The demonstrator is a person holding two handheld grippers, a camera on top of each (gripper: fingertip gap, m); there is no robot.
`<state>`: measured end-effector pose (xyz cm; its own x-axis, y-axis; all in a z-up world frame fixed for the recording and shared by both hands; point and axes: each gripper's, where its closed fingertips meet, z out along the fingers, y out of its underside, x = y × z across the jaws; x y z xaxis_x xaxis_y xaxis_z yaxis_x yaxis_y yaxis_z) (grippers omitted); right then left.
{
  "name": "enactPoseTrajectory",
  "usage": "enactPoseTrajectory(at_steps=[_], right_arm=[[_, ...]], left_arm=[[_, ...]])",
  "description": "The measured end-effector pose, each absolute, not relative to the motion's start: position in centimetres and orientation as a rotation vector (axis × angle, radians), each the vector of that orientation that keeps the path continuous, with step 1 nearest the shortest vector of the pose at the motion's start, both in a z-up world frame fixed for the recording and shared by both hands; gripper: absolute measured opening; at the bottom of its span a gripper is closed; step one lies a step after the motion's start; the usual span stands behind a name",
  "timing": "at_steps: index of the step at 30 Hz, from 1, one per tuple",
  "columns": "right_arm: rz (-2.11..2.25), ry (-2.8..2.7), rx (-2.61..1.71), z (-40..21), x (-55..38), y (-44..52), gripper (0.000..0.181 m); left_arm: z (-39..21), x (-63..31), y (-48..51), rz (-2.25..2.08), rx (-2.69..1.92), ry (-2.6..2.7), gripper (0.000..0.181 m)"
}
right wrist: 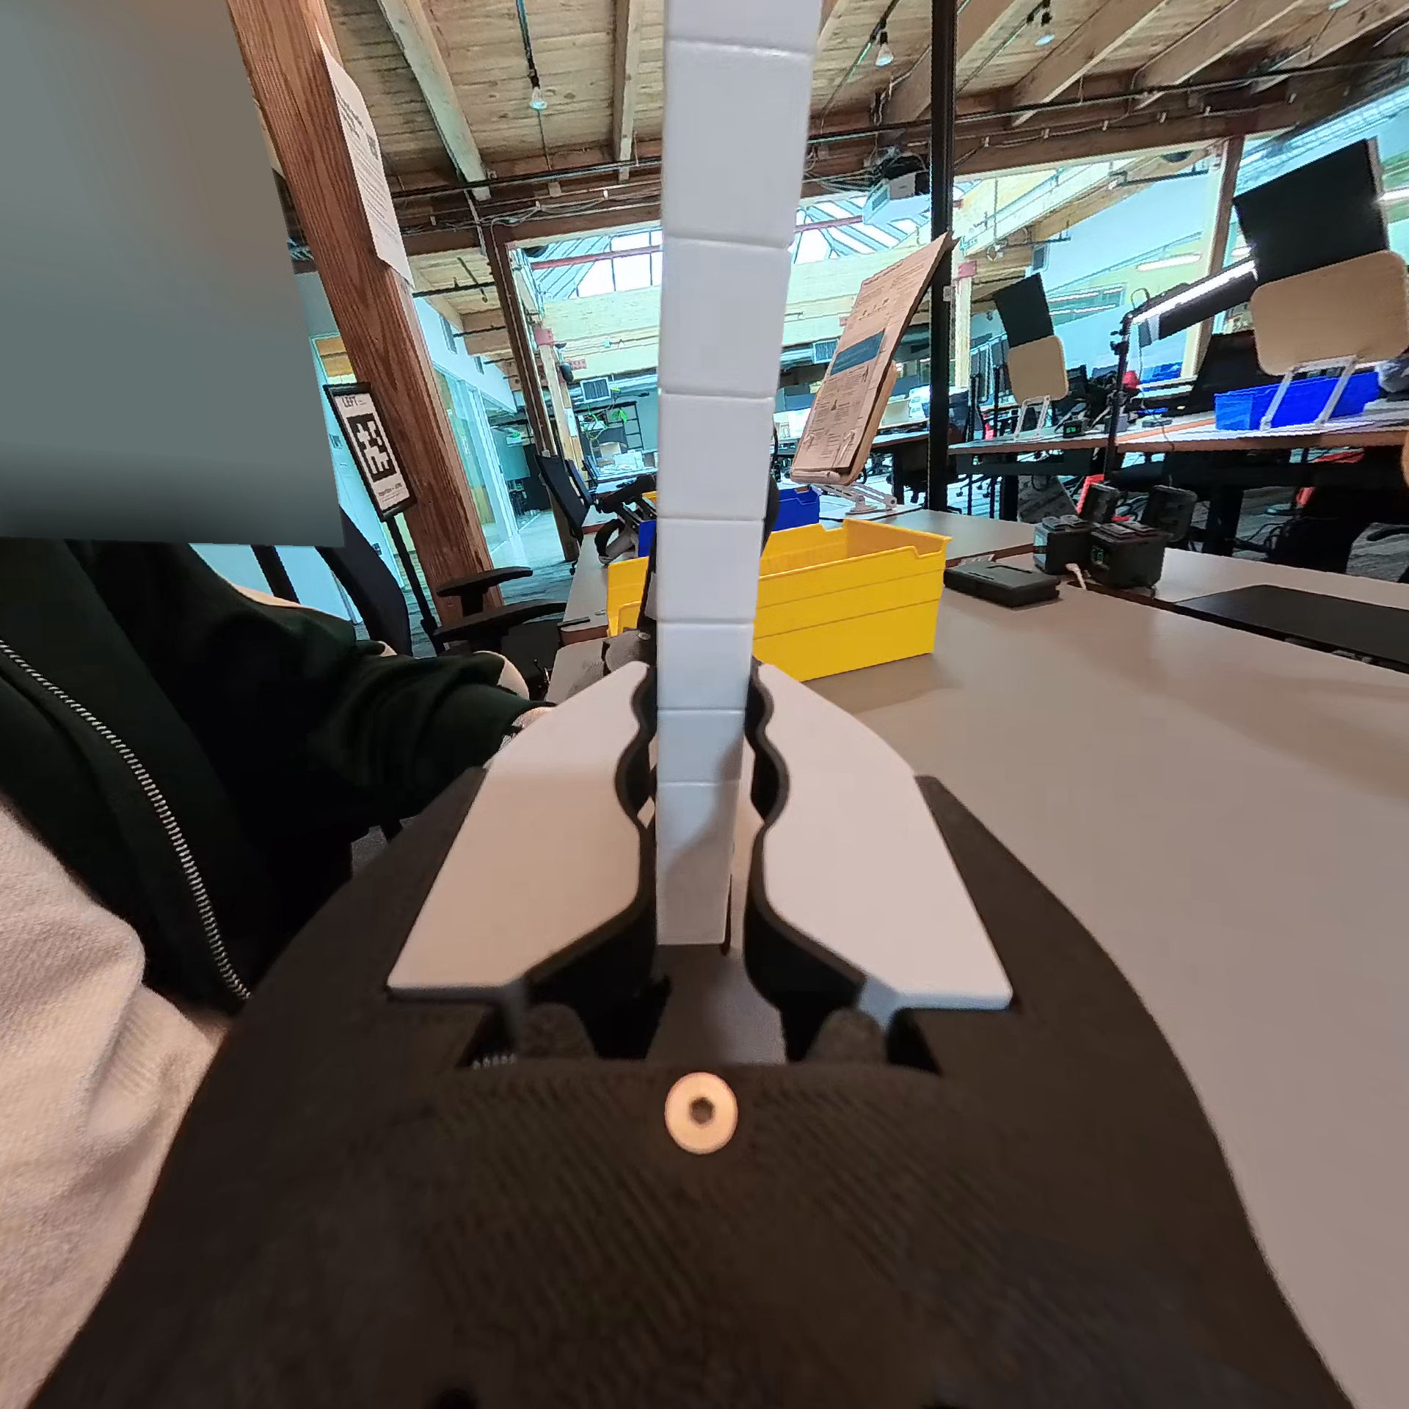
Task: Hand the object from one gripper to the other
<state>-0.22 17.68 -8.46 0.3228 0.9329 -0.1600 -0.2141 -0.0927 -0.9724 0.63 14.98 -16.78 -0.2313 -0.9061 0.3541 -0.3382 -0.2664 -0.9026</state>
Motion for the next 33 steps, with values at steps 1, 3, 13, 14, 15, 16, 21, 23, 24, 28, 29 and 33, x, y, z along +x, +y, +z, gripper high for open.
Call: enactPoseTrajectory(at_steps=[1, 3, 13, 14, 15, 16, 21, 23, 24, 28, 29, 33], right_arm=[[1.129, -0.750, -1.299, -8.5, -0.2, 17.7, 0.022], [1.133, -0.760, -1.302, -8.6, -0.3, 17.6, 0.022], [1.137, -0.754, -1.325, -8.8, -0.2, 17.9, 0.022], [1.131, -0.764, -1.323, -8.8, -0.2, 17.8, 0.022], [1.125, -0.775, -1.323, -8.9, -0.3, 17.8, 0.022], [1.122, -0.780, -1.324, -8.9, -0.3, 17.7, 0.022], [1.140, -0.751, -1.320, -8.8, -0.1, 17.8, 0.022], [1.133, -0.749, -1.324, -8.8, 0.0, 17.8, 0.022], [1.125, -0.752, -1.330, -8.9, -0.1, 17.8, 0.022], [1.093, -0.792, -1.354, -9.6, -0.8, 17.6, 0.022], [1.084, -0.802, -1.359, -9.7, -0.9, 17.6, 0.022], [1.058, -0.828, -1.372, -10.2, -1.4, 17.3, 0.022]], left_arm=[[-16.8, 0.6, 14.9, -1.516, -1.537, 1.501, 0.023], [-17.0, 0.6, 14.8, -1.505, -1.542, 1.525, 0.023], [-16.9, 0.2, 15.0, -1.531, -1.601, 1.517, 0.023], [-17.0, 0.2, 15.0, -1.515, -1.599, 1.526, 0.023], [-17.1, 0.2, 15.0, -1.504, -1.600, 1.534, 0.023], [-17.1, 0.2, 15.0, -1.497, -1.599, 1.537, 0.023], [-16.9, 0.4, 15.2, -1.497, -1.551, 1.511, 0.023], [-16.8, 0.5, 15.2, -1.499, -1.531, 1.496, 0.023], [-16.7, 0.6, 15.3, -1.509, -1.526, 1.482, 0.025], [-16.5, 0.5, 15.6, -1.541, -1.532, 1.445, 0.032], [-16.3, 0.5, 15.5, -1.544, -1.523, 1.441, 0.032], [-16.3, 0.6, 15.1, -1.523, -1.490, 1.472, 0.024]])
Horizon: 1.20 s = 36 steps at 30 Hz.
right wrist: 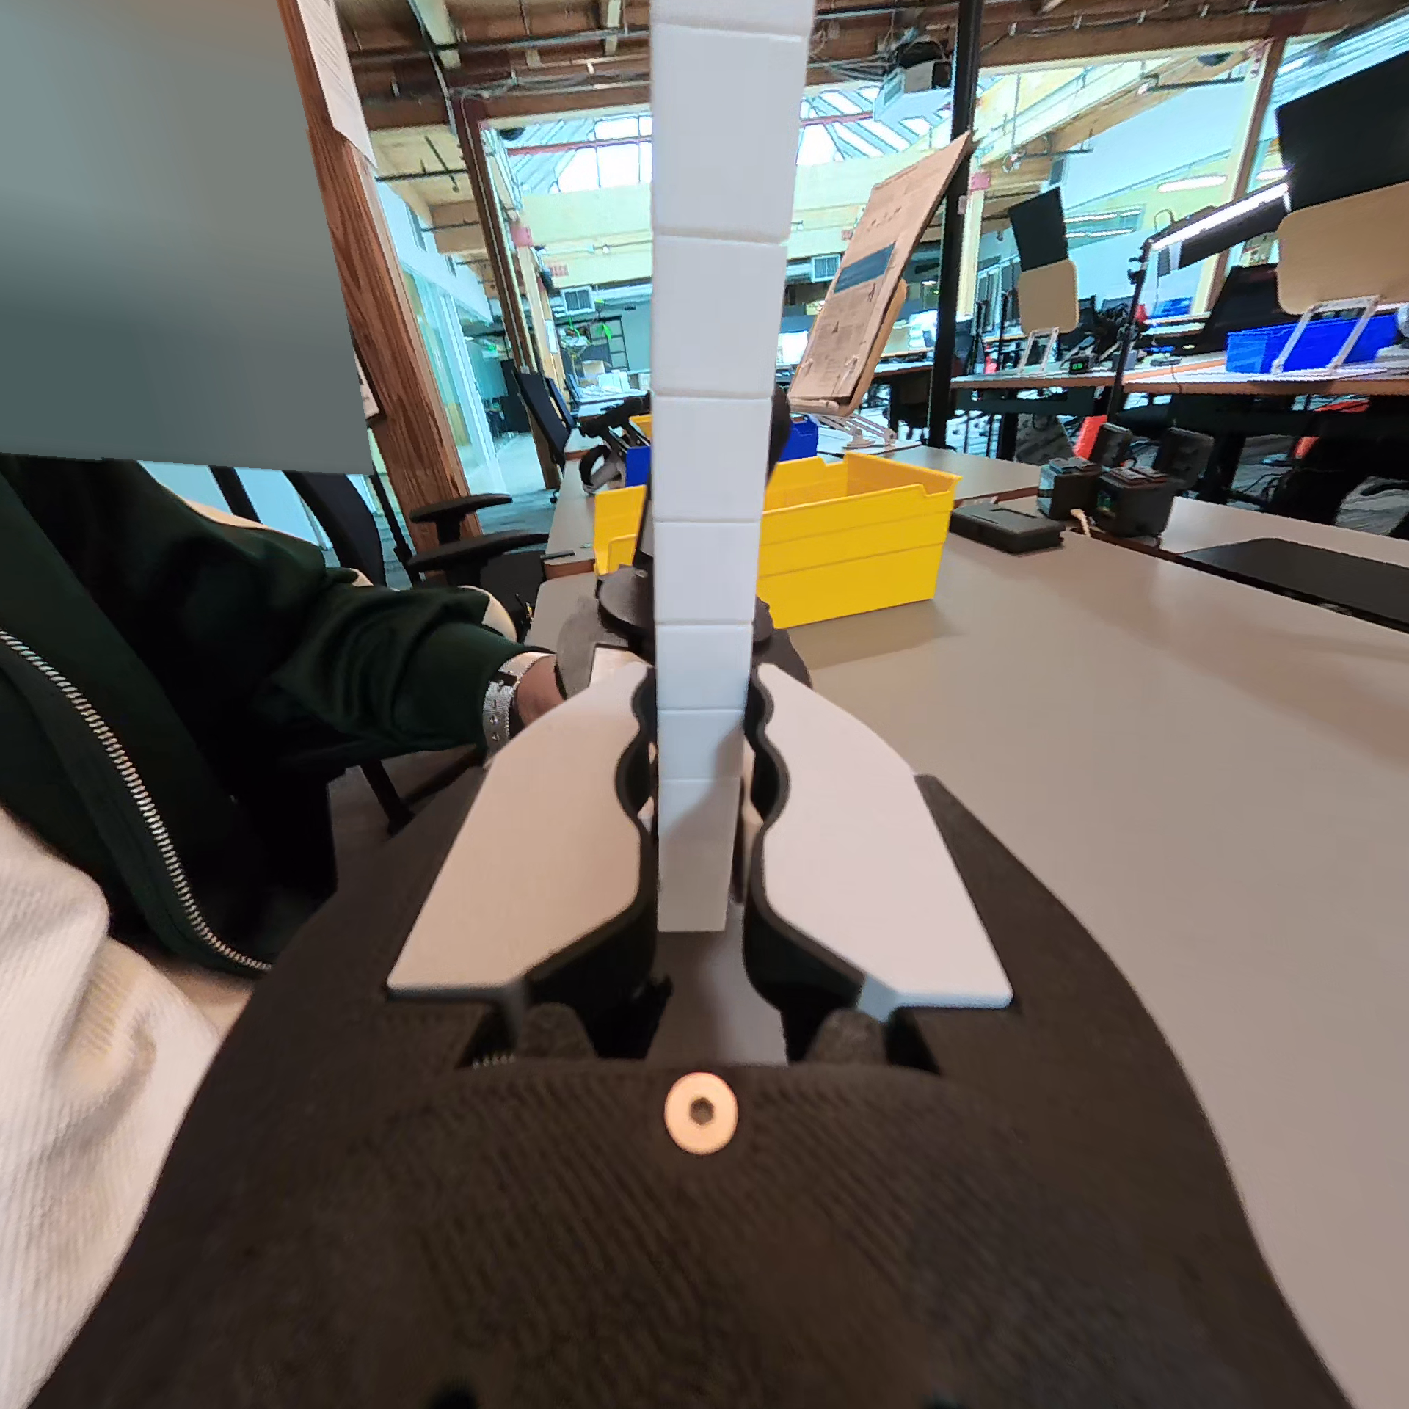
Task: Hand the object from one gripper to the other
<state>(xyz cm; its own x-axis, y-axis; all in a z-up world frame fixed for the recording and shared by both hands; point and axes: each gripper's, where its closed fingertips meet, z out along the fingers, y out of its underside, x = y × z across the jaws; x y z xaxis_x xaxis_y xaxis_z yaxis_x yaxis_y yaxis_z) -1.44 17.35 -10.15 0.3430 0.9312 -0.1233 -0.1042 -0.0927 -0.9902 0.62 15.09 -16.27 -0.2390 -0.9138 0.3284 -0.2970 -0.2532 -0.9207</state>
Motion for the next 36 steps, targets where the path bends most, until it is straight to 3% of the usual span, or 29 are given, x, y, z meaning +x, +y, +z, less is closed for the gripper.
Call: enactPoseTrajectory(at_steps=[4, 7, 9, 19, 36], right_arm=[[1.084, -0.770, -1.365, -9.9, -1.4, 17.6, 0.024], [1.095, -0.725, -1.375, -10.0, -1.4, 18.1, 0.059], [1.078, -0.703, -1.373, -10.1, -1.3, 18.5, 0.073], [1.102, -0.701, -1.414, -11.0, -1.3, 18.8, 0.074], [1.083, -0.735, -1.420, -11.4, -1.7, 18.6, 0.074]], left_arm=[[-15.9, 0.6, 15.1, -1.458, -1.443, 1.486, 0.023], [-14.9, 0.5, 15.6, -1.446, -1.407, 1.442, 0.023], [-14.4, 0.3, 16.1, -1.418, -1.386, 1.413, 0.023], [-11.6, -1.3, 18.6, -1.461, -1.328, 1.203, 0.023], [-11.8, -1.5, 19.2, -1.418, -1.343, 1.202, 0.023]])
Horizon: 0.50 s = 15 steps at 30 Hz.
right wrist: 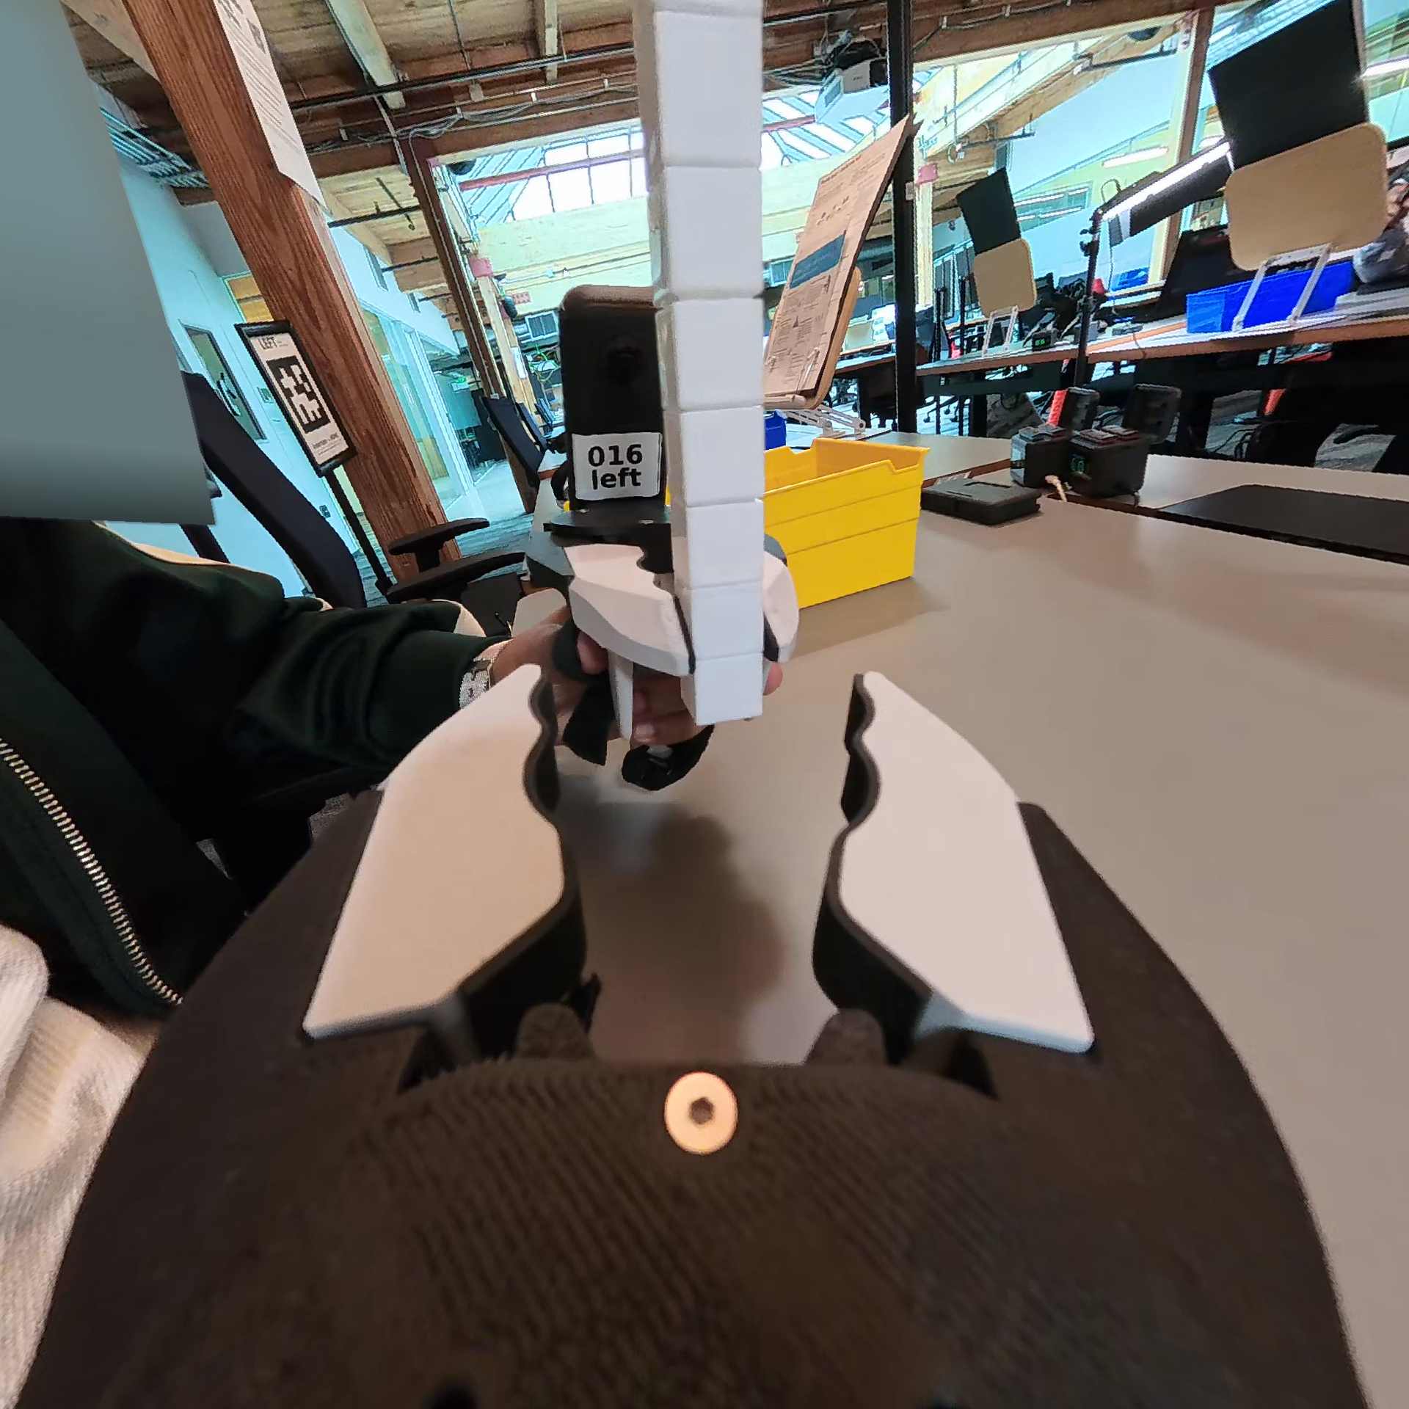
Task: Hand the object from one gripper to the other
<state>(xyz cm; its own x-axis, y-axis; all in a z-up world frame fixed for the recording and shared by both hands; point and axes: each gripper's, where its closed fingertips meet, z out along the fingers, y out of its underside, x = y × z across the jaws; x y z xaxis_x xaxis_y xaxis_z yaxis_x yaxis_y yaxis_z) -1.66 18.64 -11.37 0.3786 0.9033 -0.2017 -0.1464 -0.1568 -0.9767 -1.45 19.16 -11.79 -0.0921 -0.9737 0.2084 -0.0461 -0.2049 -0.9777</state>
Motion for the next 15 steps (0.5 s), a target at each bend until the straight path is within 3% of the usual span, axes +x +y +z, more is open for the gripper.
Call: enactPoseTrajectory(at_steps=[15], right_arm=[[1.067, -0.733, -1.418, -11.40, -1.56, 18.85, 0.077]], left_arm=[[-11.96, -1.46, 19.44, -1.432, -1.369, 1.182, 0.023]])
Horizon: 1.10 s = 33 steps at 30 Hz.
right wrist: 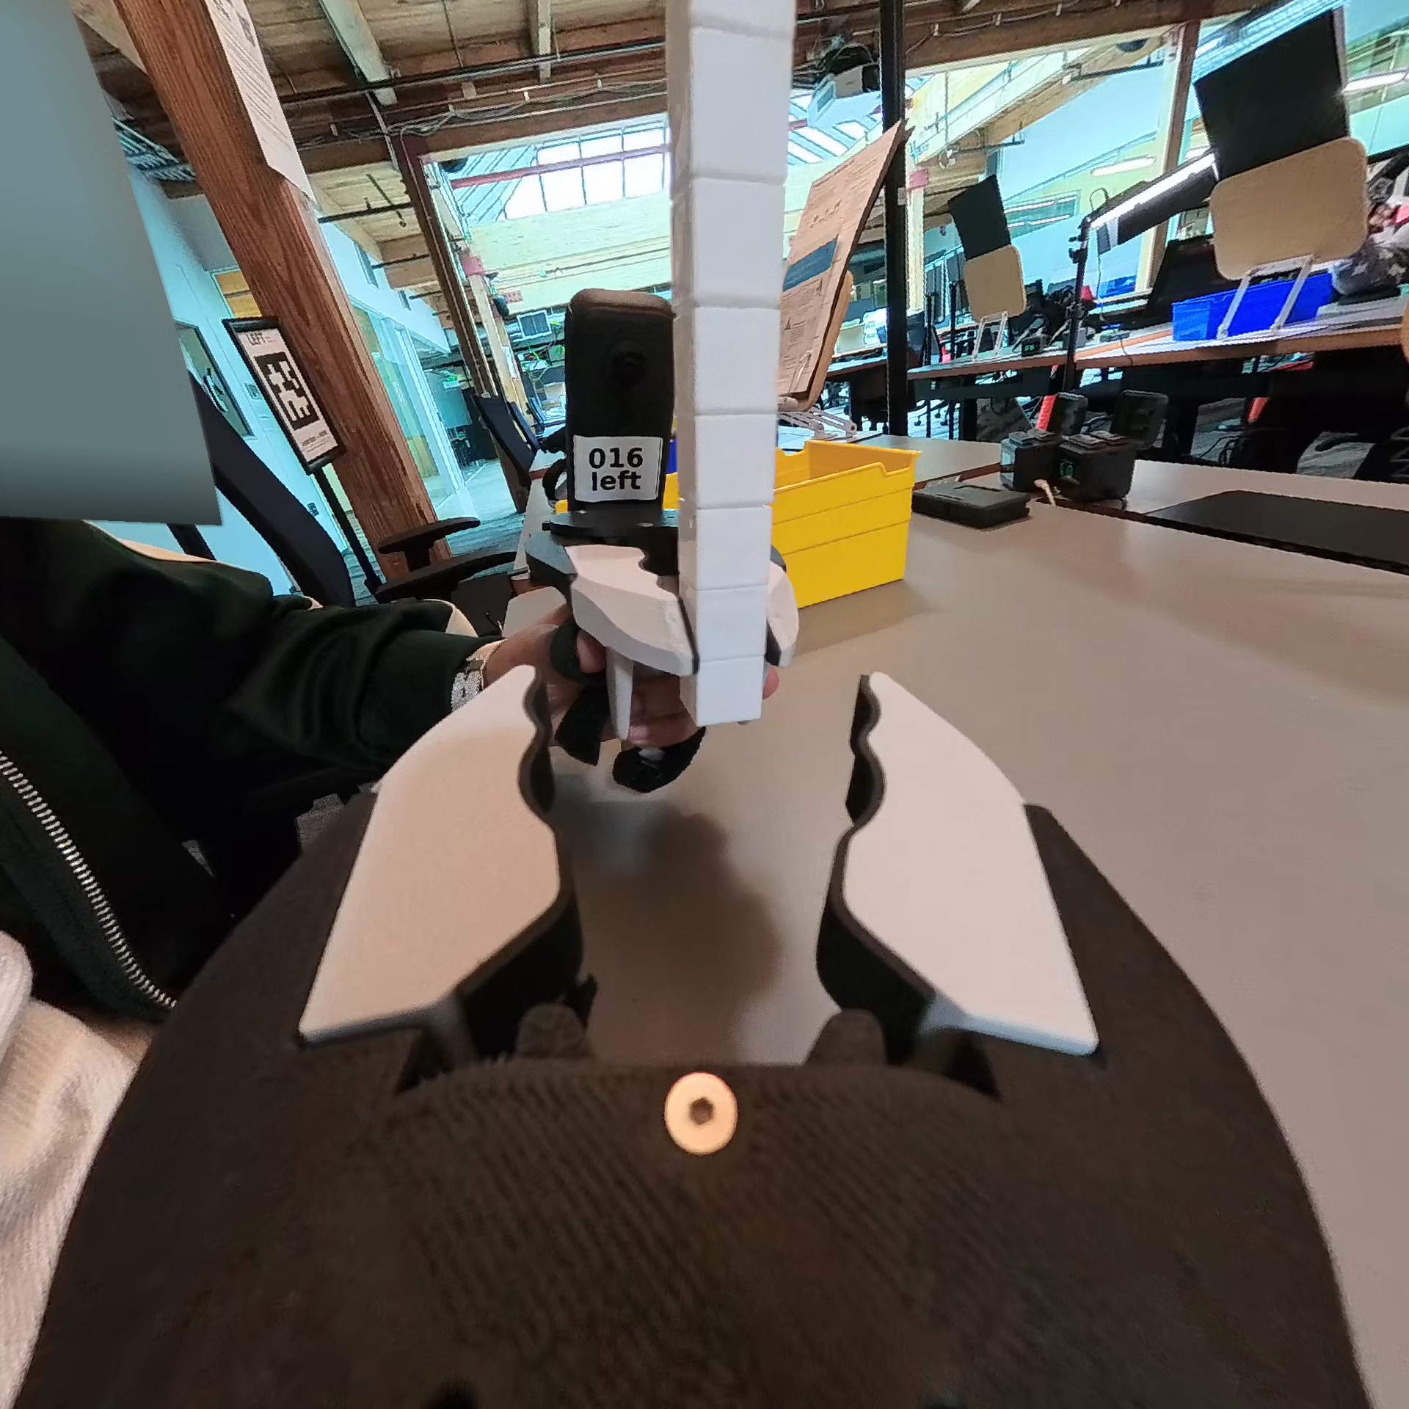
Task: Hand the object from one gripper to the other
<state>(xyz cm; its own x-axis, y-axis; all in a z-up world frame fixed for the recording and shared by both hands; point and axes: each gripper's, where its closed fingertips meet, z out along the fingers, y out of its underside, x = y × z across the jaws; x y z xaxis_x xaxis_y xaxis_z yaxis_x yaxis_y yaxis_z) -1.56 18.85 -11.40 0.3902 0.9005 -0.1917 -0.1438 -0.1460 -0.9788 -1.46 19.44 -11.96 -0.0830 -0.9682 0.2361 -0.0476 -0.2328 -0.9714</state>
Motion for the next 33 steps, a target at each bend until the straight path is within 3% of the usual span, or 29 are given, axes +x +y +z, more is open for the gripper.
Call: enactPoseTrajectory(at_steps=[7, 12, 16, 25, 29, 33], right_arm=[[1.053, -0.731, -1.420, -11.4, -1.5, 19.0, 0.077], [0.909, -0.709, -1.397, -10.7, -0.2, 19.7, 0.063], [0.842, -0.633, -1.347, -9.2, 1.6, 20.2, 0.062], [0.887, -0.365, -1.417, -8.9, 1.0, 21.6, 0.061], [0.903, -0.328, -1.452, -9.0, 1.7, 21.8, 0.028], [0.981, -0.280, -1.467, -9.0, 2.2, 21.9, 0.027]], left_arm=[[-12.8, -2.3, 22.2, -1.132, -1.449, 1.126, 0.023], [-13.7, -2.4, 22.9, -0.860, -1.460, 1.206, 0.023], [-14.5, -2.2, 22.9, -0.703, -1.463, 1.273, 0.023], [-15.0, -0.2, 21.8, -0.622, -1.596, 1.217, 0.023], [-15.8, 0.6, 20.3, -0.701, -1.625, 1.237, 0.024], [-15.5, 0.8, 20.1, -0.733, -1.589, 1.234, 0.023]])
